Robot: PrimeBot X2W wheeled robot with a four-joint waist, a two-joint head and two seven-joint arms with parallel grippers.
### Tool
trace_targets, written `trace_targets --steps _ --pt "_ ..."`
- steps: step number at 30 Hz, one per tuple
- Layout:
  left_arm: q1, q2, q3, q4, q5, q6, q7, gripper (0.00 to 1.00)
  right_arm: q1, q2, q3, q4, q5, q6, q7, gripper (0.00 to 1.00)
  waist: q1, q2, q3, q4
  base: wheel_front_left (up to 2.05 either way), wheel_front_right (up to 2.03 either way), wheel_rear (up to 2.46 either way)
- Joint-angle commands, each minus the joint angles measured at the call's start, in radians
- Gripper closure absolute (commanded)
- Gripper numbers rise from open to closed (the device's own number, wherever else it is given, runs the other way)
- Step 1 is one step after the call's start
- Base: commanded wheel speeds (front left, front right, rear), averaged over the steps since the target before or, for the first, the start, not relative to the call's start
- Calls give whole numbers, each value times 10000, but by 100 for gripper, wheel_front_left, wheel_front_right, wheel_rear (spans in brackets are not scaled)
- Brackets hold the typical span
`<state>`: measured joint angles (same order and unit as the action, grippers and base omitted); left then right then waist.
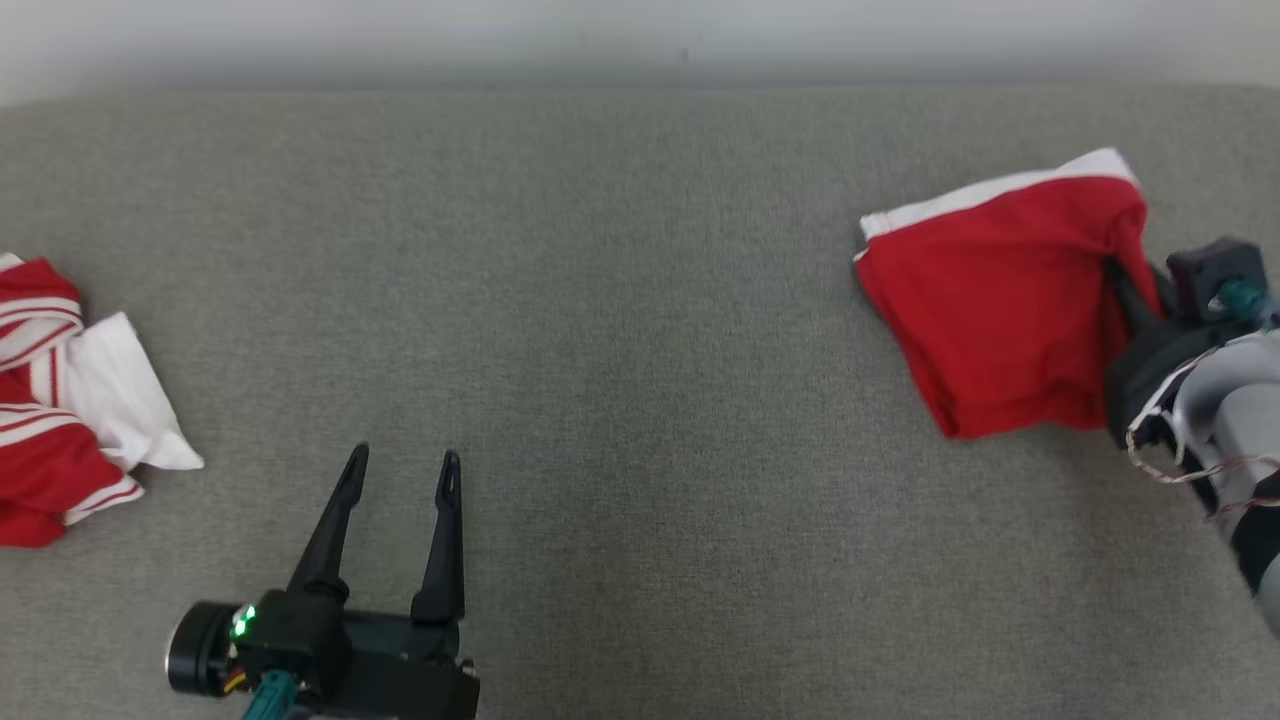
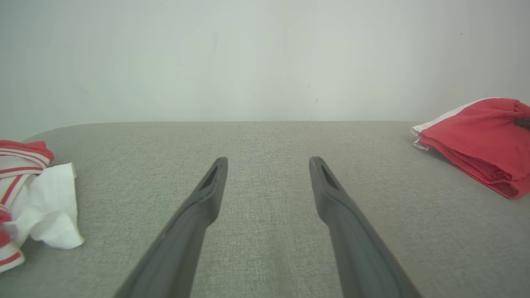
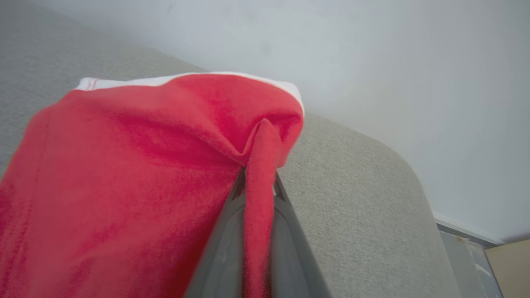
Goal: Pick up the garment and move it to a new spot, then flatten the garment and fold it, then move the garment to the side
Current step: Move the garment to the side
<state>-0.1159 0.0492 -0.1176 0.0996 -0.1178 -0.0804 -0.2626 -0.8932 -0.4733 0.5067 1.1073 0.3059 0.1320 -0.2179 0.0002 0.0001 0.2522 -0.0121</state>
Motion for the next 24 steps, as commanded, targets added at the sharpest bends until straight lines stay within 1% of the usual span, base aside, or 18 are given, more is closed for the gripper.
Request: trace_targets --steps 1,6,13,17,20,24 --pt "-275 18 -19 -154 105 -48 -41 0 -278 -213 186 -63 1 -21 68 100 -2 -1 903 -396 0 0 0" --pt "-797 20 -63 -650 340 -110 -41 0 -1044 -1062 833 -50 115 -22 298 100 -2 -1 1569 -442 0 0 0" --pt "-1134 21 -30 -1210 545 -169 -41 0 -1743 -2193 1528 24 260 -22 494 100 -2 -1 2005 -483 0 0 0" --pt "-1158 21 11 -1442 677 -208 -41 0 -2137 -2565 1833 -15 313 -22 560 100 -2 -1 2190 -543 0 0 0" --pt "-1200 21 4 -1576 756 -240 -41 0 -2409 -2971 2016 71 325 -22 572 100 -2 -1 2323 -538 0 0 0" --pt "-1281 27 59 -1676 827 -277 -41 0 -2687 -3195 2231 231 309 -22 600 100 -2 -1 2449 -502 0 0 0"
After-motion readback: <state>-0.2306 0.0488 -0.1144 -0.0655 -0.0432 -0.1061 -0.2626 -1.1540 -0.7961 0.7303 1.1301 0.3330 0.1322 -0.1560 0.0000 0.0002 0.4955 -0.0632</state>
